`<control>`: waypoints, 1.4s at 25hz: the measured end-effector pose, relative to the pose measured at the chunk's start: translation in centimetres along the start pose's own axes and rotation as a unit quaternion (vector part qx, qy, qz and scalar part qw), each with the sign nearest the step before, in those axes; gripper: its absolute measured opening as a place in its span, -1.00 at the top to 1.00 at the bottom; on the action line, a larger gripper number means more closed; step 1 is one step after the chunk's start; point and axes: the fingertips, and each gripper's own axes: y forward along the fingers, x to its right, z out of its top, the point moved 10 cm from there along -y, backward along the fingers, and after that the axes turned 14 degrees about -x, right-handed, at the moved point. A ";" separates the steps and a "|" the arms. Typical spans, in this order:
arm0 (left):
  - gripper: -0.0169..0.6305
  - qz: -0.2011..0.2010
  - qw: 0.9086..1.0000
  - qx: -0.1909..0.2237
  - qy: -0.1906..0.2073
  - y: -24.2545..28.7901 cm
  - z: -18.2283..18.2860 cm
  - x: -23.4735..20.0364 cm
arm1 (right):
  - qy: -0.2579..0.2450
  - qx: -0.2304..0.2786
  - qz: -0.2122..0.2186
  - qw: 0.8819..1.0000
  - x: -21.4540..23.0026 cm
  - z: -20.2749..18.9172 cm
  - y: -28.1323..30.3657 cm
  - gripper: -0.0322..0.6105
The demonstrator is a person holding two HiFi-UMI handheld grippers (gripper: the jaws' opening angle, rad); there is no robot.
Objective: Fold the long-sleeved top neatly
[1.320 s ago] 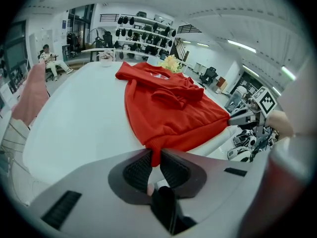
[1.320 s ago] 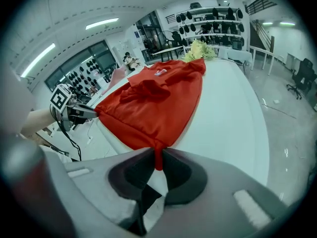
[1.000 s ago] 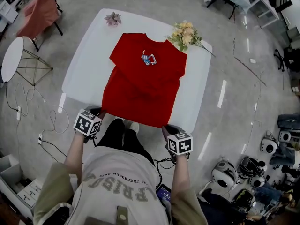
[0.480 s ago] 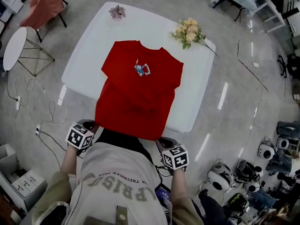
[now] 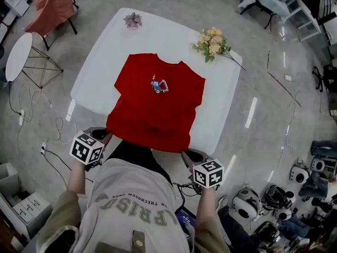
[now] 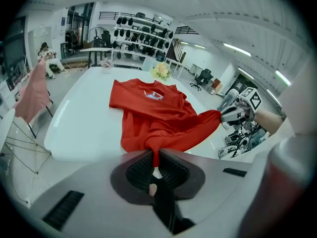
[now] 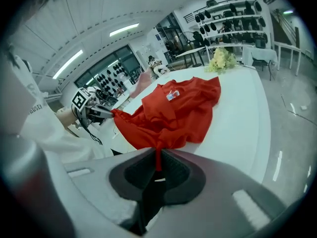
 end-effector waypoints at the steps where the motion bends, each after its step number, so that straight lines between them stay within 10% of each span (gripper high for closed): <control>1: 0.85 0.004 1.000 0.005 0.004 -0.1 1.2 -0.5 | 0.001 0.007 0.000 1.000 0.6 1.2 -0.2 0.79; 20: 0.85 0.013 0.998 0.023 0.064 3.1 28.0 -13.1 | 0.057 0.029 -0.021 0.998 13.6 25.5 0.3 0.79; 31: 0.80 -0.032 0.999 0.001 -0.014 8.8 32.2 -17.6 | 0.161 -0.010 -0.013 0.987 19.4 30.0 5.4 0.79; 35: 0.41 -0.090 0.993 0.054 -0.058 8.6 32.2 -18.4 | 0.177 0.022 -0.014 0.984 19.5 30.4 5.5 0.73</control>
